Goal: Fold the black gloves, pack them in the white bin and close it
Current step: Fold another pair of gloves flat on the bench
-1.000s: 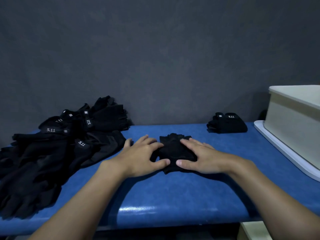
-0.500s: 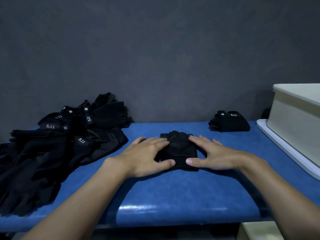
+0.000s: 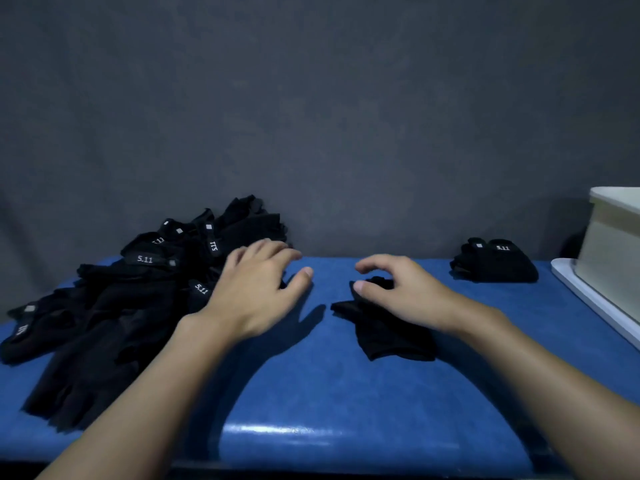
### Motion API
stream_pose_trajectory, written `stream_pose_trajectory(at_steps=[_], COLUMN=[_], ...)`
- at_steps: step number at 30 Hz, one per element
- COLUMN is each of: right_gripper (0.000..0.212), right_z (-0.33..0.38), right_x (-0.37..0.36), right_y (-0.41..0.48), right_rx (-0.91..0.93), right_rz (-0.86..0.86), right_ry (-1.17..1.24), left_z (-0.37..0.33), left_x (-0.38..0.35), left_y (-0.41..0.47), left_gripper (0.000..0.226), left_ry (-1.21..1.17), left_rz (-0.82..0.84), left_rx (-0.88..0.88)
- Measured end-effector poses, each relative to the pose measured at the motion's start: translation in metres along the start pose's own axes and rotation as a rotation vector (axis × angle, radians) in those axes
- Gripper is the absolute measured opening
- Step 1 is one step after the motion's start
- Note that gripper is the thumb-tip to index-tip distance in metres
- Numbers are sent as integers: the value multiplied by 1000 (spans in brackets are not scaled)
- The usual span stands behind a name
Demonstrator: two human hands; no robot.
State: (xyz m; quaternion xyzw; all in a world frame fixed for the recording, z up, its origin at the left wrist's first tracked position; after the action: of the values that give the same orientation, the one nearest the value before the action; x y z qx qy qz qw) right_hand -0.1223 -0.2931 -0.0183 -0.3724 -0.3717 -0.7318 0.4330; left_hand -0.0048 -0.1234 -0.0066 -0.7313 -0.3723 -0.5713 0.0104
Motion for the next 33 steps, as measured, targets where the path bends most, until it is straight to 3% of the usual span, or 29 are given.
stream_pose_trajectory(at_steps=[5,13,18,20,23,33], right_gripper=[37,51,57,45,10,19], right_z=[68,109,92,85,81,90], right_x=[-23,-59,-73,-71,-69,-27], right_y=[62,139,166,171,172,149], right_rx=[140,135,15,-30,-56,78], right_rz=[-44,-109,-140,-193,-235,-345], right_ry=[-20,19,101,168,264,405], left_z=[47,81,84,83,81,58], left_x=[14,3,4,7,11,39], left_y=[-7,-14,-15,-15,-13,-3], left_gripper=[82,78,75,73,70,59], left_ry=[286,471,420,378,324,56], left_rz=[-10,189,171,147,109,-188], left_rx=[249,310,299,295,294,199])
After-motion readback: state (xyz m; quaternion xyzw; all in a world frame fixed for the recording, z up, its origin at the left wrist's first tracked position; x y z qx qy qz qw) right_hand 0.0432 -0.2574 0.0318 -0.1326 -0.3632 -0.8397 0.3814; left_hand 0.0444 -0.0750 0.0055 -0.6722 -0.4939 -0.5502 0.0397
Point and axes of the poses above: each hand's wrist, its own y-axis towards the middle knuckle, its own x-axis out of the back of the hand, z = x × y, the point moved 7 cm from there along y, towards the middle knuckle, and after that the axes turned 11 degrees about -y, right-handed, at the moved point
